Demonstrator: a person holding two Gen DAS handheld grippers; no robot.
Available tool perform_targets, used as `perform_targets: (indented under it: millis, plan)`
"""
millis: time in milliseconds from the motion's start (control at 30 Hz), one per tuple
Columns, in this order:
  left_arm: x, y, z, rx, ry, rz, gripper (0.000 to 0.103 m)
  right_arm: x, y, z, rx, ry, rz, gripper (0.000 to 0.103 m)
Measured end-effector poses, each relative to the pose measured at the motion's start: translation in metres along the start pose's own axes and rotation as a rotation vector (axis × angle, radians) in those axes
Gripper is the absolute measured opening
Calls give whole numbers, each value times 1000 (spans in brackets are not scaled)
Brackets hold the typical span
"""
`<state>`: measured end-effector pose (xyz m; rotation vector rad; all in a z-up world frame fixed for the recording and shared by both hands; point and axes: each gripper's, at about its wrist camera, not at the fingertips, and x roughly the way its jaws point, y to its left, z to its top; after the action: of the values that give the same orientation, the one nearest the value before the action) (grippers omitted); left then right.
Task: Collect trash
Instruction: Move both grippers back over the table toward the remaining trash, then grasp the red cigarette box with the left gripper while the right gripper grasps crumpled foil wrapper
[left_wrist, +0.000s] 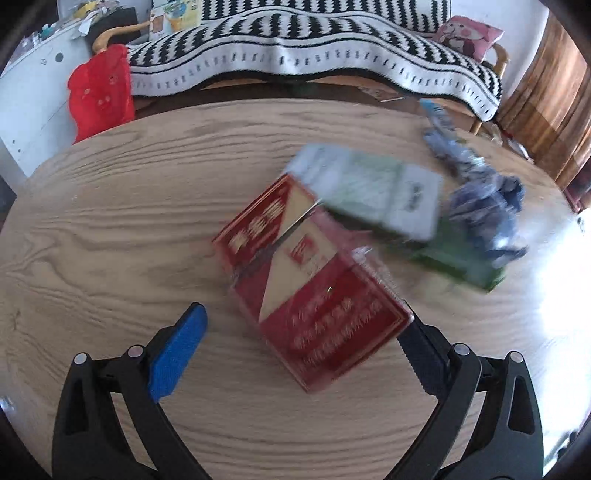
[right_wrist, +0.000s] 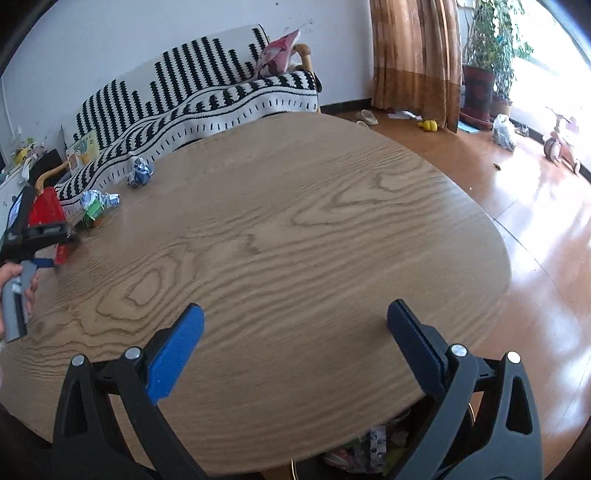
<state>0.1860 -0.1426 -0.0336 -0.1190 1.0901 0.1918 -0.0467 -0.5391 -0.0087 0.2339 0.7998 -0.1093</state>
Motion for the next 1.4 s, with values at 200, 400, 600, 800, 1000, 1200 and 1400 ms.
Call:
perform_targets:
  millis: [200, 400, 600, 800, 1000, 1200, 1400]
  plan:
    - [-8, 62, -15, -64, 32, 19, 97, 7, 28, 22, -78, -39, 46, 96]
    - [-14, 38, -13, -29, 5, -80, 97, 35, 82, 76, -229, -103, 92, 96]
    - [1, 43, 6, -46, -9, -10, 97, 93, 154, 146, -356, -64, 267, 96]
    - [12, 47, 15, 39, -36, -4, 97, 162, 224, 188, -585, 17, 431, 94]
    - [13, 49, 15, 106, -61, -33, 96, 224, 273, 194, -743, 108, 445, 79]
    - [2, 49, 9, 155, -115, -58, 54, 243, 287, 192, -724, 202, 507, 28]
    - [-3, 52, 3, 115, -94, -100, 53, 214, 269, 185, -666, 181, 518, 27]
